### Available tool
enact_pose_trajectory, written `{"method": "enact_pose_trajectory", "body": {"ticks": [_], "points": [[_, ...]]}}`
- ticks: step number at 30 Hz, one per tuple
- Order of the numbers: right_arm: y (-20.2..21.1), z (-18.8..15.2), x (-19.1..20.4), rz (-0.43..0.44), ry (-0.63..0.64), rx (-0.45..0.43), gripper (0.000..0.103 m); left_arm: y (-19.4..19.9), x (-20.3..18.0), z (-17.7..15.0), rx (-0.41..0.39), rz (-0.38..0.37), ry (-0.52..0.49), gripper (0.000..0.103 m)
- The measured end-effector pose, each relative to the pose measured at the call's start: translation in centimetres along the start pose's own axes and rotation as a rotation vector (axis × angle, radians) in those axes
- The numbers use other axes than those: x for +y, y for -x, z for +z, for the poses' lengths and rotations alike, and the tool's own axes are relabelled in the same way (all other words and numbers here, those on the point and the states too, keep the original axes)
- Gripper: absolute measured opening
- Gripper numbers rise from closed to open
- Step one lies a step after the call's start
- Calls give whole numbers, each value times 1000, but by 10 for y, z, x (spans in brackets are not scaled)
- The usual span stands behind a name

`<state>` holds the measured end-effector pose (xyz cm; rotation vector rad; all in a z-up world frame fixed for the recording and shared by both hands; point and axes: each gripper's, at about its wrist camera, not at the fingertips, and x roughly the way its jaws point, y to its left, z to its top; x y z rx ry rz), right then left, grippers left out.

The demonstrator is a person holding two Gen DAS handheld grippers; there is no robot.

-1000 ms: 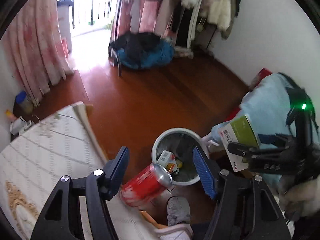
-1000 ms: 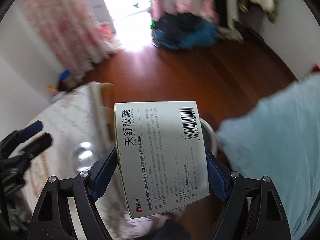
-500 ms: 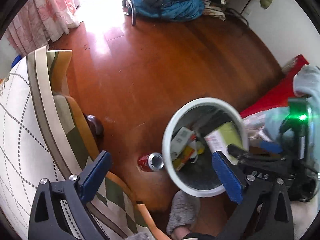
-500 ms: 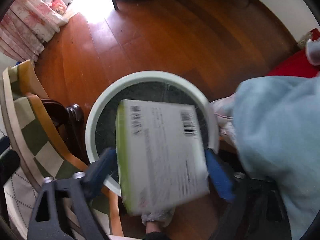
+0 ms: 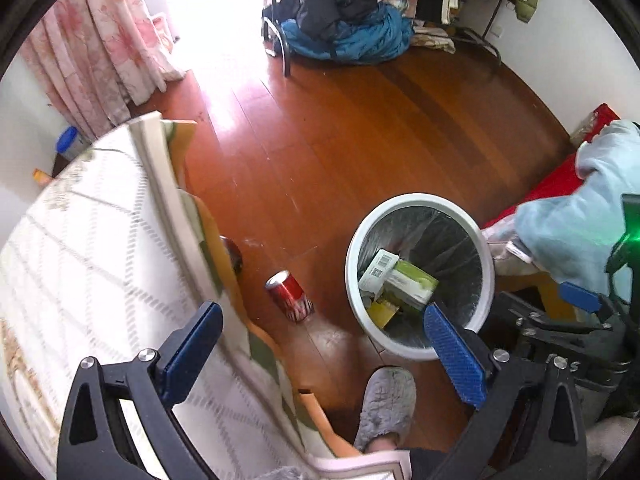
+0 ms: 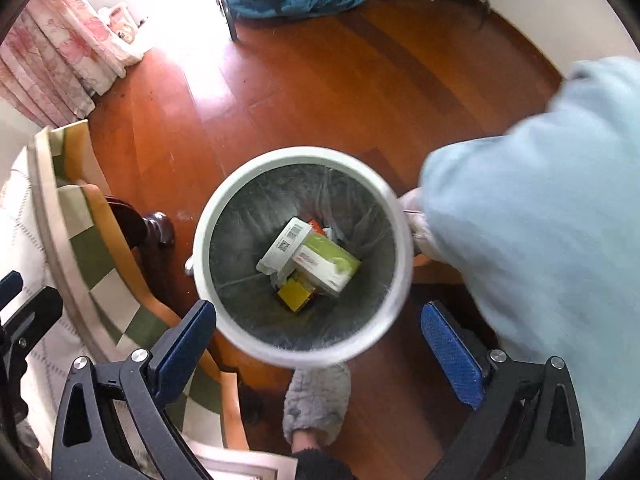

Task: Collect trash

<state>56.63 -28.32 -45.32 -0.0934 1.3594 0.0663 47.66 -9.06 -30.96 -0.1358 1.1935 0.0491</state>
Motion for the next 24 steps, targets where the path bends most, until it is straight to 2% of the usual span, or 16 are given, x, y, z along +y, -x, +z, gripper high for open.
{"method": "enact_pose_trajectory", "body": {"ticks": [11,24], "points": [[153,-59,-11,85,32,-166,103,129,3,-53,-126,-32,1,103],[327,-170,-12,236,102,-358,103,275,-1,-122,-276,-139,-18,103]]}}
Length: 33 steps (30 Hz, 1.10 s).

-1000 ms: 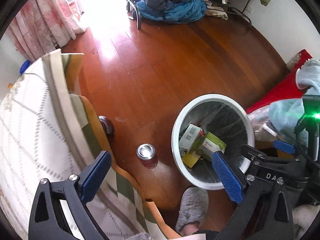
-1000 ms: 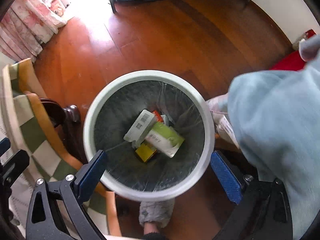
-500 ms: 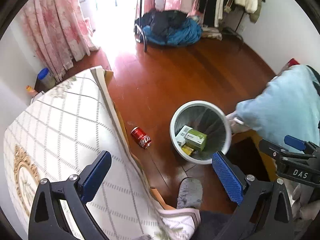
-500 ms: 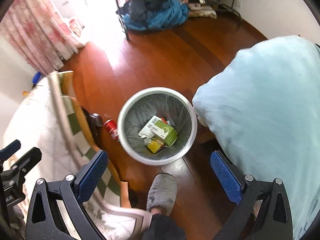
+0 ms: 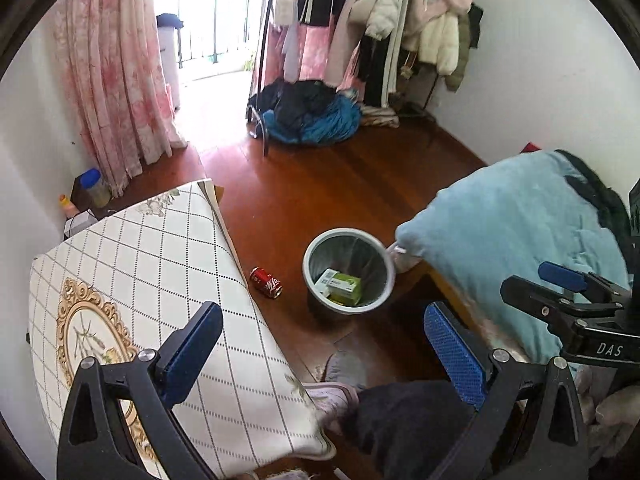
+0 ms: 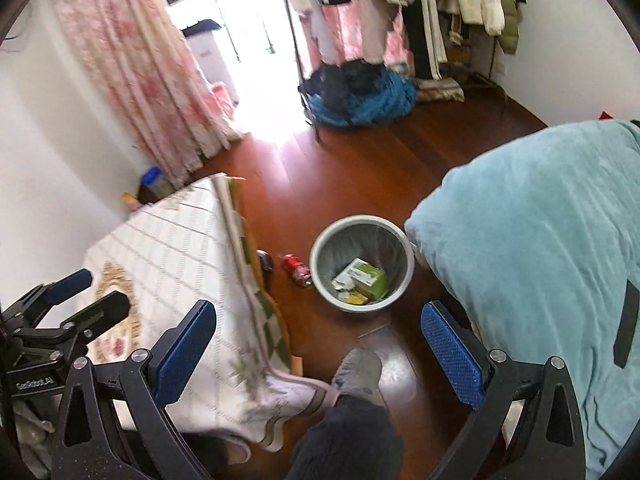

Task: Collect trash

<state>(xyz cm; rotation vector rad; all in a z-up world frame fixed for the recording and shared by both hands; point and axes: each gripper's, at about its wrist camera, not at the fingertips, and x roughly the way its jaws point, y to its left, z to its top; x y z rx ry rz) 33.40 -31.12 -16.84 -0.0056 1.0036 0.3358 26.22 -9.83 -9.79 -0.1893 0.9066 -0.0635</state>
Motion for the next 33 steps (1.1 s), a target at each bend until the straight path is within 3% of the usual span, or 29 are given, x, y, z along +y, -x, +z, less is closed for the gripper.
{"method": "enact_pose_trajectory", "body": {"ticks": [9,17,25,33], "points": [[99,-33,16,84,14,-100,103,74,-5,-20,-73,-57,17,103],[159,-49,27,141,34,-161,103,120,-12,-31,-128,-88,20,103],[195,-53,38,166,58,-204,103,147,-14,-35,-169,-112,15,103],[205,-58,42,170,67,-185,103,153,-12,-40,-180,-102,18,103]]}}
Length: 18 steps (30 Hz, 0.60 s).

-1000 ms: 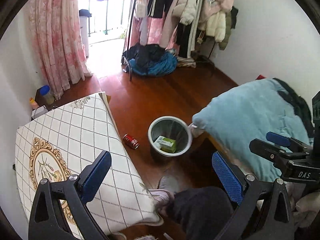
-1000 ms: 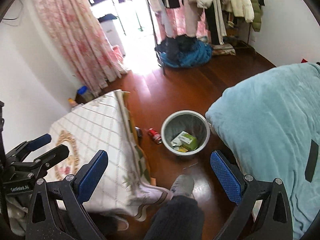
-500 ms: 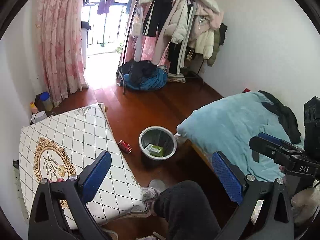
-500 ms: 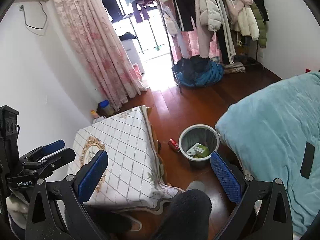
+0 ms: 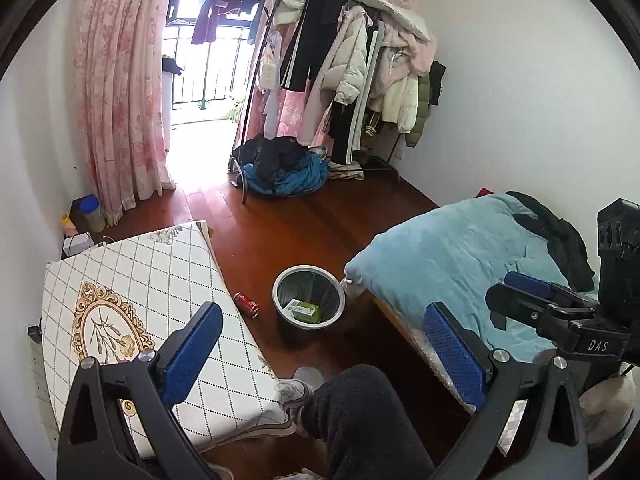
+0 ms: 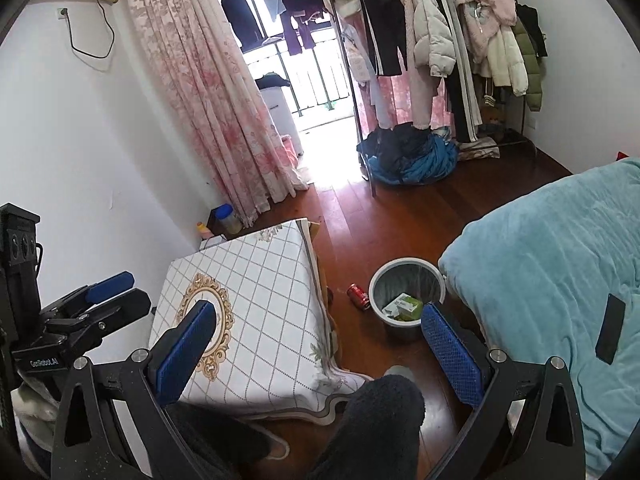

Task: Collect trash

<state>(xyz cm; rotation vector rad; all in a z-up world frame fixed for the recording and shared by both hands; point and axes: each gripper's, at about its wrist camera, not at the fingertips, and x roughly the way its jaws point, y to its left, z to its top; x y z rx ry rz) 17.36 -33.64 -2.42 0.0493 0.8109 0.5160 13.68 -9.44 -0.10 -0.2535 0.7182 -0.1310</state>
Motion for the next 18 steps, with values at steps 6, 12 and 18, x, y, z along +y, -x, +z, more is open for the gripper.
{"method": "enact_pose_trajectory", "body": {"ticks": [6,12,18], "points": [[2,-3,3,6,7,13,103,3,1,-3,3,14,-3,103],[2,-1,5,11,7,10,103,8,1,-6,-6,22,7,103],[3,1,7,18,22,14,103,10,1,-7,-11,24,12,103]]}}
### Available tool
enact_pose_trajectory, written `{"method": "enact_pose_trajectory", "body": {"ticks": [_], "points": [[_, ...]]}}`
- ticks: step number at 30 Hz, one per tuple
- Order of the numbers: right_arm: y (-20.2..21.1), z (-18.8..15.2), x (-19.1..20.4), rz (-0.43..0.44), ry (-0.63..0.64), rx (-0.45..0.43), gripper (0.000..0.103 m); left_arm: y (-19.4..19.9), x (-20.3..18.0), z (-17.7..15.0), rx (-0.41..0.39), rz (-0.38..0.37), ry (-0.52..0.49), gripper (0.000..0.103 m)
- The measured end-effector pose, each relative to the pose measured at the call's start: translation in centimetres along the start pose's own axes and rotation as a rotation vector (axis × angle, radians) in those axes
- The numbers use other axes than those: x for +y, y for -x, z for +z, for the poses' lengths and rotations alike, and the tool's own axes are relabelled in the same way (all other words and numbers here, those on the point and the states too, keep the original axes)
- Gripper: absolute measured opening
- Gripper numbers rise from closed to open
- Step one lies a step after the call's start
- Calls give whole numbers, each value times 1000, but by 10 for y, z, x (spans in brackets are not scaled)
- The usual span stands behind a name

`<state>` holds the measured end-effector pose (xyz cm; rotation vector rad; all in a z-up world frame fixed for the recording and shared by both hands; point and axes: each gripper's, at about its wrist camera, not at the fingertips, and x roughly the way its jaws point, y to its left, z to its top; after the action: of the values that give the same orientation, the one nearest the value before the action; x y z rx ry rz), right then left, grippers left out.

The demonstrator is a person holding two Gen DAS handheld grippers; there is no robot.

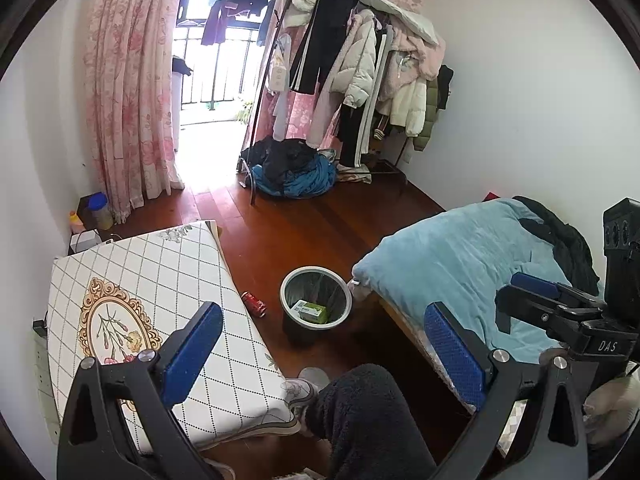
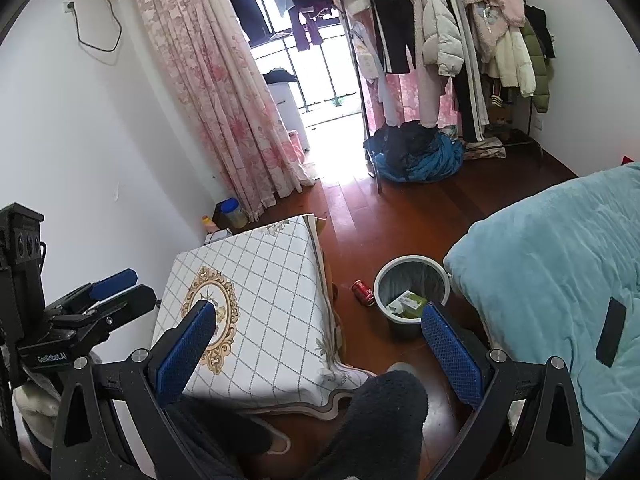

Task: Collect trash

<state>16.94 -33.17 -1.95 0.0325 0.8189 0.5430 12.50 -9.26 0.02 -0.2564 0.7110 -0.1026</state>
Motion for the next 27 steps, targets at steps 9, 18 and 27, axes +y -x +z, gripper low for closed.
{"method": "enact_pose_trajectory", "body": {"ticks": [9,18,27], "points": [[-5,2,4,4,11,11,103,0,0,0,1,0,-2,103],[-6,0,5,-4,21,12,103,1,2,-1,2,-1,-1,103],[-5,2,4,-2,39,11,103,4,3,-1,-9,0,5,103]]}}
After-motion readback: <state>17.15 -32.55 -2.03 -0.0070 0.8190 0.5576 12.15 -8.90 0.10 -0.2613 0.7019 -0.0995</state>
